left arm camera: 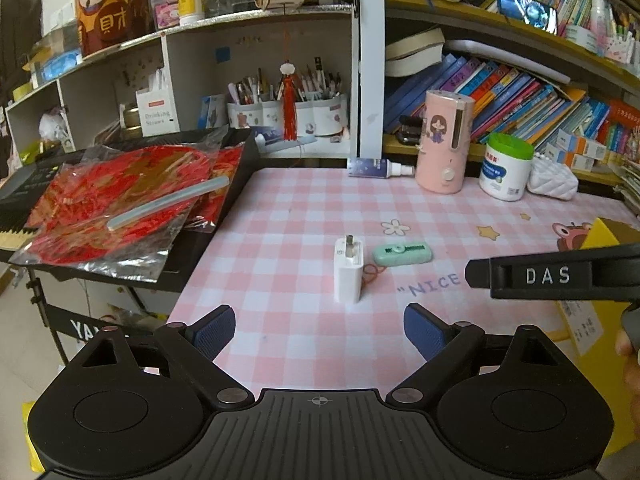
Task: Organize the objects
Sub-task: 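Move both open grippers toward the white charger and green tape dispenser, then grasp the white charger with the left gripper while the right gripper grasps the green dispenser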
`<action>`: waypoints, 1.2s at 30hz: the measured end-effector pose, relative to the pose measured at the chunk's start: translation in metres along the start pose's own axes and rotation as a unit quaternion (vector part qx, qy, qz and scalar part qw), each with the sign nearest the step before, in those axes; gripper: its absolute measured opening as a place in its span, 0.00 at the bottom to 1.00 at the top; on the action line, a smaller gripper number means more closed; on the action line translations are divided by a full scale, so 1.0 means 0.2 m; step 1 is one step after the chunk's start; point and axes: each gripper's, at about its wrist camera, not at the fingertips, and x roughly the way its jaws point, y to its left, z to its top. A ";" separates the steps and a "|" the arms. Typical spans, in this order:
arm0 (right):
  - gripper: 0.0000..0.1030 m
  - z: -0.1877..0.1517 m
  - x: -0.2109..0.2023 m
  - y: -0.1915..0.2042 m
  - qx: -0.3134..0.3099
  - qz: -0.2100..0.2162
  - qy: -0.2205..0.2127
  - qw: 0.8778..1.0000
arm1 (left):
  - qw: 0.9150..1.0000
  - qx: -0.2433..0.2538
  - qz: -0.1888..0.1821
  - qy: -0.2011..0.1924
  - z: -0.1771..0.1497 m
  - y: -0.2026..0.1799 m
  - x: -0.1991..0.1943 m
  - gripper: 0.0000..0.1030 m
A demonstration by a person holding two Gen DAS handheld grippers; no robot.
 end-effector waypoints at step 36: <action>0.69 0.21 0.69 -0.01 -0.019 -0.015 0.045 0.999 | 0.999 -0.037 -0.005 0.035 0.09 0.06 0.58 0.24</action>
